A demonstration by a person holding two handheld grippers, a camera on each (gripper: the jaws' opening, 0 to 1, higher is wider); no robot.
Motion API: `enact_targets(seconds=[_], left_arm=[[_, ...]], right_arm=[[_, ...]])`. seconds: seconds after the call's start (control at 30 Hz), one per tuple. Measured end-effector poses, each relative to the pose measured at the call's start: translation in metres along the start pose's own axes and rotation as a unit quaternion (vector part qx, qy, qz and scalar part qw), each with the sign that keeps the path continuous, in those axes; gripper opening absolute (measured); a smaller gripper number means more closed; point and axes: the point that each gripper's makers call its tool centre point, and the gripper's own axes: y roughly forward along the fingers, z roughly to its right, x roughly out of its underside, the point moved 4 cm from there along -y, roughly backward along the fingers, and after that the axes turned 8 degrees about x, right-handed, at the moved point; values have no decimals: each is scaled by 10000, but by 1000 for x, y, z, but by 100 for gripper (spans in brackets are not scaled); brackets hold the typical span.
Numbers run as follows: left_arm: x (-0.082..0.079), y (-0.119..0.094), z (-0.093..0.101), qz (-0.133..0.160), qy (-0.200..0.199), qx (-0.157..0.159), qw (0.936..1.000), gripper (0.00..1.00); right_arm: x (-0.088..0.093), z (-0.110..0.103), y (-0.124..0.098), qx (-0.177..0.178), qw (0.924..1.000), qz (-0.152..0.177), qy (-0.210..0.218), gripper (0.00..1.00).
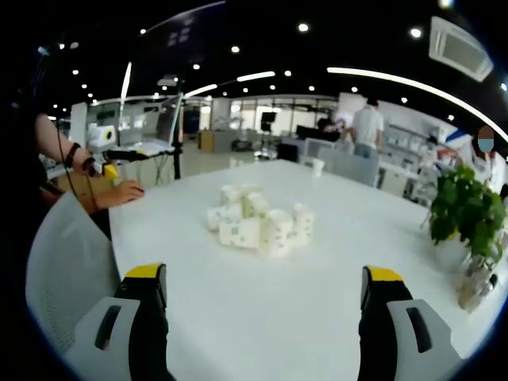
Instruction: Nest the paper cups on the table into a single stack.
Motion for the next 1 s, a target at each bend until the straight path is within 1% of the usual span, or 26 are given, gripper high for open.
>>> enact_targets(seconds=[0.1, 0.47, 0.57, 1.0], left_arm=[[0, 0, 1, -37, -15, -9, 10000, 100], [-3, 0, 3, -1, -24, 7, 10000, 100], [-3, 1, 2, 6, -69, 10, 10000, 100], [-6, 0, 2, 18, -45, 13, 10000, 100]], right_arm=[[0, 0, 0, -6, 10000, -4, 0, 100], [0, -4, 1, -28, 10000, -21, 6, 100], [-1, -4, 1, -21, 10000, -9, 9, 100], [-1, -5, 3, -70, 10000, -31, -19, 100]])
